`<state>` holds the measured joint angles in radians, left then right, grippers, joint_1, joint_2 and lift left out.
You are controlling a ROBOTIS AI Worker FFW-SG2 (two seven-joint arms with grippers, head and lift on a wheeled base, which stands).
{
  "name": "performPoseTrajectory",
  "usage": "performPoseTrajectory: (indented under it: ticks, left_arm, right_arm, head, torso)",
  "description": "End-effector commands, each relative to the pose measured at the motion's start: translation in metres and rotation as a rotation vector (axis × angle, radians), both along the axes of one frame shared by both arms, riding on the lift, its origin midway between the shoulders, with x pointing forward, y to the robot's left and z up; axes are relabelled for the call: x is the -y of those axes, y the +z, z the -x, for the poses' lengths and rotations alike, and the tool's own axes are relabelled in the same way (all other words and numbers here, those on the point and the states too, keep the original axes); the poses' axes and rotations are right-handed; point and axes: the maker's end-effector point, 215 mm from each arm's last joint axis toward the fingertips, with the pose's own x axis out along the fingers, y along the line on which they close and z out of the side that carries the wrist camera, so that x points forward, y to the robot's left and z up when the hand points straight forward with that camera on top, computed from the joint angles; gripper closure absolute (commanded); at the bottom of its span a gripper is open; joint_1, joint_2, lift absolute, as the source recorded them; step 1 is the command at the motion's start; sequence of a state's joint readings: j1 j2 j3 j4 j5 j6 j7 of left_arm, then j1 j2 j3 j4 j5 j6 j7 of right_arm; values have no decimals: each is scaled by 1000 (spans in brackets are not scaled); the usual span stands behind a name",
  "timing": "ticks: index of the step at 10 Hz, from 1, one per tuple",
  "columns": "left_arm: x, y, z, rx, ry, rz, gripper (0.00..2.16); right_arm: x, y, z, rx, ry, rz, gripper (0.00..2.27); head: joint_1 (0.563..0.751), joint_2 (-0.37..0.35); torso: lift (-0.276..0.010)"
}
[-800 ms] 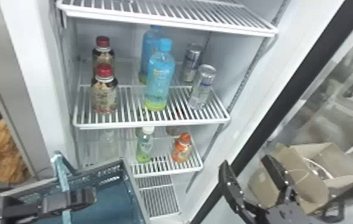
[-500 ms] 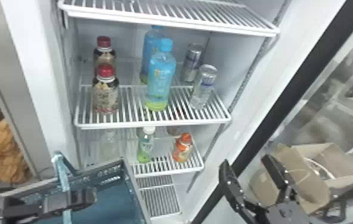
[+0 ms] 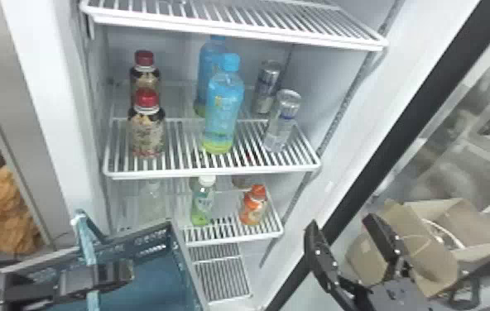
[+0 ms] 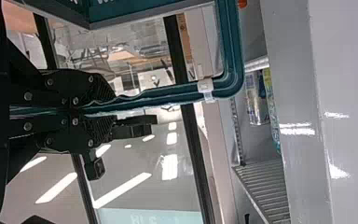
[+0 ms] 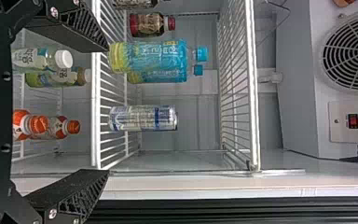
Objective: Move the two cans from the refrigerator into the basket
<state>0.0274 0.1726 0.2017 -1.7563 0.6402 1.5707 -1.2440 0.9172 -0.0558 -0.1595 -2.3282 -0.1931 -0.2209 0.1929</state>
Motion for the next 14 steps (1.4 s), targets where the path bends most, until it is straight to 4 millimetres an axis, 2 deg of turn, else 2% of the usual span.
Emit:
performPoseTrajectory:
  ticks: [1, 6, 9, 12, 14]
  left_arm:
    - [0, -1, 1, -3, 0, 1, 1190]
    - [0, -1, 0, -3, 2, -3, 1191]
    - [0, -2, 0, -3, 3, -4, 1190]
    - [0, -4, 1, -8, 5, -6, 1191]
    - [-1, -4, 1, -9, 6, -9, 1190]
  right_arm:
    - [1, 1, -6, 11, -3, 0, 130]
    - [2, -1, -51, 27, -6, 11, 128]
    - [-7, -14, -81, 15, 5, 3, 130]
    - [-7, -27, -107, 1, -20, -7, 128]
    - [-7, -20, -125, 20, -25, -17, 128]
  head:
    - [695, -294]
    - [695, -282]
    - [695, -264]
    - [695, -248]
    - [695, -240]
  torso:
    - [-25]
    - [-25]
    - [-25]
    - [-25]
    - [-25]
